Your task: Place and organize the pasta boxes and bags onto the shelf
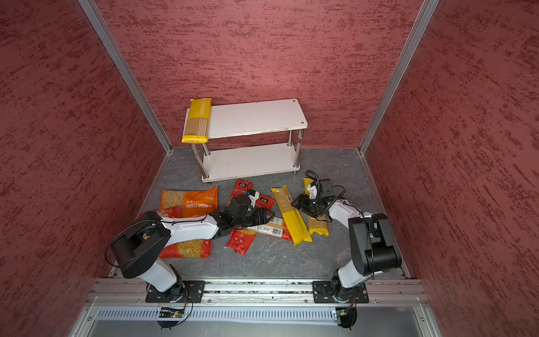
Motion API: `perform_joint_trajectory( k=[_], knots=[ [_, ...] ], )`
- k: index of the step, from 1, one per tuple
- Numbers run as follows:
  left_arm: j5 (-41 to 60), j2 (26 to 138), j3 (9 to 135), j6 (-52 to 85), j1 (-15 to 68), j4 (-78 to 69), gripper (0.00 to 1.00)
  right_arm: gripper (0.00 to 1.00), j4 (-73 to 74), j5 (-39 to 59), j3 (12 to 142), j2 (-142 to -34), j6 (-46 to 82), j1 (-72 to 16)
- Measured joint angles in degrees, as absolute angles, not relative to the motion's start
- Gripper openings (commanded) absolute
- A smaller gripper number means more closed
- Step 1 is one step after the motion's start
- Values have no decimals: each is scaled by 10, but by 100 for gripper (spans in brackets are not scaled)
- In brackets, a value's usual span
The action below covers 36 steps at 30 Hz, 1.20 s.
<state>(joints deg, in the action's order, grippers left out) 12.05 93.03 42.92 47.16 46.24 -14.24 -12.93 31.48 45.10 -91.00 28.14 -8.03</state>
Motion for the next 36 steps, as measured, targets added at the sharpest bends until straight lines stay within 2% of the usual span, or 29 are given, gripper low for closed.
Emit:
perform_joint_trajectory(
  k=[6, 13, 19, 26, 36],
  knots=[
    [124, 943, 429, 474, 462, -151, 68, 67, -96, 376, 450, -958, 281, -77],
    [135, 969, 434, 481, 461, -179, 59, 64, -9, 466, 419, -975, 307, -73],
    [143, 973, 434, 483, 455, -180, 47, 64, 82, 524, 365, -932, 393, -85],
    [149, 984, 434, 488, 451, -180, 30, 63, 132, 546, 363, -889, 467, -147],
    [150, 929, 396, 493, 417, -156, 30, 62, 251, 524, 402, -919, 573, -246]
  ],
)
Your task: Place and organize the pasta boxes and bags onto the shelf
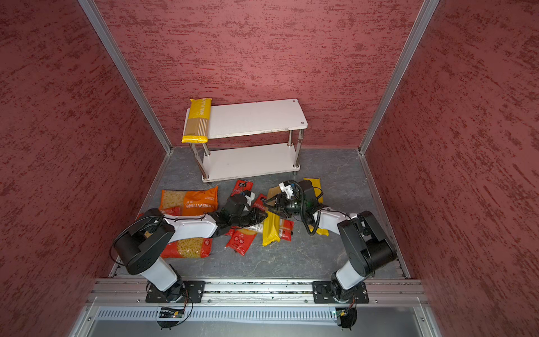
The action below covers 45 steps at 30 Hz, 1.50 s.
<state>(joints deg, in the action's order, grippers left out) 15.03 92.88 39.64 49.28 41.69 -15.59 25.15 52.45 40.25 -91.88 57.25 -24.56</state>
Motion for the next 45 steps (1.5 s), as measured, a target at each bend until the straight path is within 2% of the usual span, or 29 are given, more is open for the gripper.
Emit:
perform_joint_trajectory(
  k=[5, 9, 13, 17, 21, 27, 33, 39, 45],
  knots=[
    [149, 855, 350, 493, 388, -127, 33, 59, 326, 521, 430, -964, 622, -278],
    [140, 792, 329, 488, 379, -86, 36, 59, 370, 515, 419, -968, 662, -268],
    [127, 761, 346, 466, 399, -56, 40, 62, 259, 478, 404, -916, 609, -206],
    [119, 790, 385, 449, 430, -47, 41, 64, 83, 404, 417, -856, 499, -158],
    [119, 853, 423, 441, 448, -54, 41, 65, -15, 368, 412, -847, 433, -131],
    [122, 907, 435, 441, 450, -66, 39, 64, -38, 371, 398, -889, 404, -123],
    [125, 916, 415, 448, 450, -93, 37, 62, 13, 401, 389, -933, 412, -123],
    [125, 915, 394, 461, 450, -130, 35, 53, 104, 437, 382, -982, 438, -131],
    [125, 915, 393, 463, 450, -133, 34, 27, 183, 455, 354, -985, 477, -135]
  ],
)
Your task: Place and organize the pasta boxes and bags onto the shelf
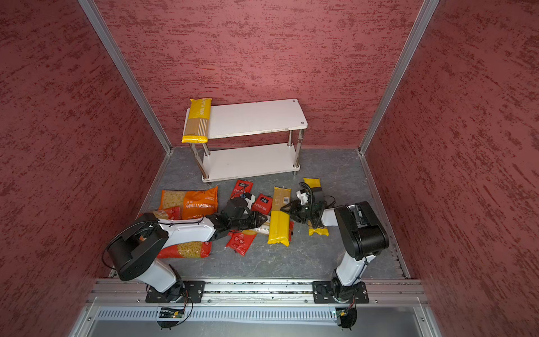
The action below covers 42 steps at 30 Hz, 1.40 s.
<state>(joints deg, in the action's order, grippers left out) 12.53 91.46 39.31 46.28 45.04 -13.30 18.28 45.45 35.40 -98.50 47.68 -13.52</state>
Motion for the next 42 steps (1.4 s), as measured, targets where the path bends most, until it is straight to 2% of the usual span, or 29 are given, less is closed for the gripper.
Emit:
perform_joint_trajectory(
  k=[4, 8, 15, 20, 28, 36, 42],
  knots=[
    [125, 914, 393, 463, 450, -133, 33, 16, 190, 454, 350, -967, 491, -135],
    [125, 903, 393, 463, 450, -120, 33, 12, 152, 439, 352, -932, 481, -139],
    [121, 858, 393, 462, 448, -98, 33, 9, -119, 335, 456, -862, 370, -146],
    [120, 842, 393, 461, 438, -95, 33, 9, -282, 195, 558, -837, 284, -163],
    [121, 828, 389, 455, 419, -79, 33, 11, -386, 2, 588, -872, 246, -242],
    [118, 807, 369, 455, 417, -67, 33, 12, -394, -83, 640, -965, 246, -332],
    [116, 795, 364, 455, 417, -62, 33, 19, -398, -103, 659, -987, 254, -359]
  ],
)
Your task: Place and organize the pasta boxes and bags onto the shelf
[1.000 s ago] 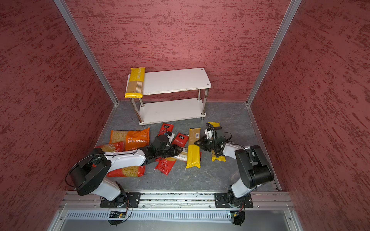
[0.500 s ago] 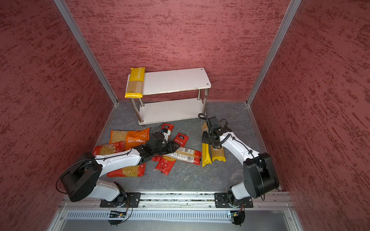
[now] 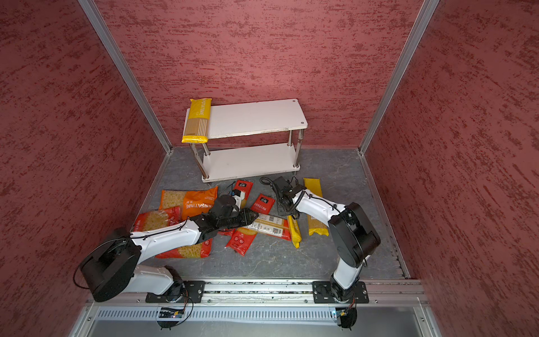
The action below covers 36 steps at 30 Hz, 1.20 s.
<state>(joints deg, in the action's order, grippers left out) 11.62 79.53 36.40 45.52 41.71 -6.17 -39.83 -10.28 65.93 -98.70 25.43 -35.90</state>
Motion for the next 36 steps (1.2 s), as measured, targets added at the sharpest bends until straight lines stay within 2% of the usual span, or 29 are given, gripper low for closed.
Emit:
perform_joint_trajectory(
  k=[6, 14, 18, 23, 26, 29, 36],
  knots=[
    [116, 795, 364, 454, 417, -53, 33, 31, -381, -72, 677, -1000, 284, -392],
    [112, 791, 364, 451, 414, -35, 33, 49, -336, 39, 708, -1018, 321, -443],
    [101, 779, 364, 451, 405, -15, 33, 53, -325, 95, 707, -1017, 328, -436],
    [100, 763, 364, 449, 406, -12, 34, 54, -292, 171, 677, -972, 338, -392],
    [100, 762, 365, 448, 413, -11, 40, 55, -269, 204, 644, -923, 338, -348],
    [99, 770, 379, 443, 434, -8, 45, 56, -244, 223, 598, -888, 335, -284],
    [105, 842, 428, 441, 489, -27, 44, 59, -229, 234, 490, -883, 310, -159]
  ],
)
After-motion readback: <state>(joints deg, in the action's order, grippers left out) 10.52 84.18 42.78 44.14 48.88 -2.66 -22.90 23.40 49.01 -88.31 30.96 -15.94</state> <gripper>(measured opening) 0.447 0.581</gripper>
